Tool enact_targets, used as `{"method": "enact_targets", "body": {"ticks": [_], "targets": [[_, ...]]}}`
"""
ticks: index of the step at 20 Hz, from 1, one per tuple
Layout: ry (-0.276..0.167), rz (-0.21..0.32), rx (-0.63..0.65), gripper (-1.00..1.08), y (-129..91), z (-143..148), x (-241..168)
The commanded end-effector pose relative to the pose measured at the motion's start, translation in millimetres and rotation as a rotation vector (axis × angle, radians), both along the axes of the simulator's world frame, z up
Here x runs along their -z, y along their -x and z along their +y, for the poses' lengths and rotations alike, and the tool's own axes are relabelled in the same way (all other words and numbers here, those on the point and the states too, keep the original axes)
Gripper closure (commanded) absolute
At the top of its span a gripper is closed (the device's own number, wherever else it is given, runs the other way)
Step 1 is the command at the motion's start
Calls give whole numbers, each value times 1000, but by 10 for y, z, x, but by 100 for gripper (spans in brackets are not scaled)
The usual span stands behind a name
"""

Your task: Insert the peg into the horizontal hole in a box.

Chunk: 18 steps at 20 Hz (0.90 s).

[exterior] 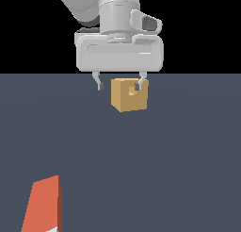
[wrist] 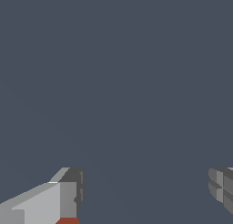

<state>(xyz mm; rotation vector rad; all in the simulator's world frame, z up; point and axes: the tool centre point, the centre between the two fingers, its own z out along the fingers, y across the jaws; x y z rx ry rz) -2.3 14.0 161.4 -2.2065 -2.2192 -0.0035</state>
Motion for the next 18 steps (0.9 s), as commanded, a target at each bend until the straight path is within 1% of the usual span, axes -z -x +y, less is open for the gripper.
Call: {"method": "enact_targets", "body": {"ticks": [1, 5, 9, 13, 18], "targets": [[0, 0, 0, -92, 0, 0, 0], [0, 0, -5, -92, 17, -31, 11], [0, 0, -21, -92, 65, -126, 46], [1, -1, -47, -92, 141, -282, 102], [2, -2, -93, -92, 263, -564, 202]]}}
